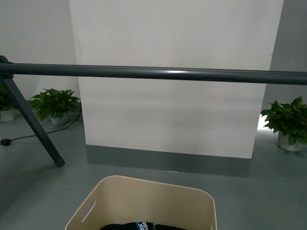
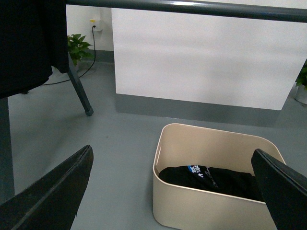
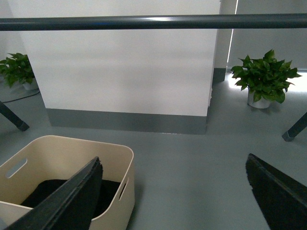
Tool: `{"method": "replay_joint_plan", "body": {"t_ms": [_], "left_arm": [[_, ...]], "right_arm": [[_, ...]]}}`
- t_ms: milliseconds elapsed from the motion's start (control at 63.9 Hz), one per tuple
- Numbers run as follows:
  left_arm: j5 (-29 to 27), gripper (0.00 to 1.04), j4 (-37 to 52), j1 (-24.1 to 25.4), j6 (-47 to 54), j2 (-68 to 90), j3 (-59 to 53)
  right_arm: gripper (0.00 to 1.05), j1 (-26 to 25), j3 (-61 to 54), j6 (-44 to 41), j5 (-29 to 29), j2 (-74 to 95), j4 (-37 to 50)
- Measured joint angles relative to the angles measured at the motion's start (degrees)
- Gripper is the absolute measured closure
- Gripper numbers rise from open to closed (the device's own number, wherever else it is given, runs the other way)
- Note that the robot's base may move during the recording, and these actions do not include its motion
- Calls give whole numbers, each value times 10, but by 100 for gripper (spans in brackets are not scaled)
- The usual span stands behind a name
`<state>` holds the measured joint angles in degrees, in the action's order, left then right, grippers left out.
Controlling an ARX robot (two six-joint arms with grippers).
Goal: Move hamper under clothes hanger
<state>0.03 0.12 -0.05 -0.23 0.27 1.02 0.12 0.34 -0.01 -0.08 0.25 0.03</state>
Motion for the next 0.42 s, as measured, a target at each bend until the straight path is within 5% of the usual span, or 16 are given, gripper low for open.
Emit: {"method": "replay_joint_plan", "body": {"t_ms": [422], "left_arm": [[0,7,0,0,0,0,0]], "right_arm": [[8,0,0,0,0,0,0]]}}
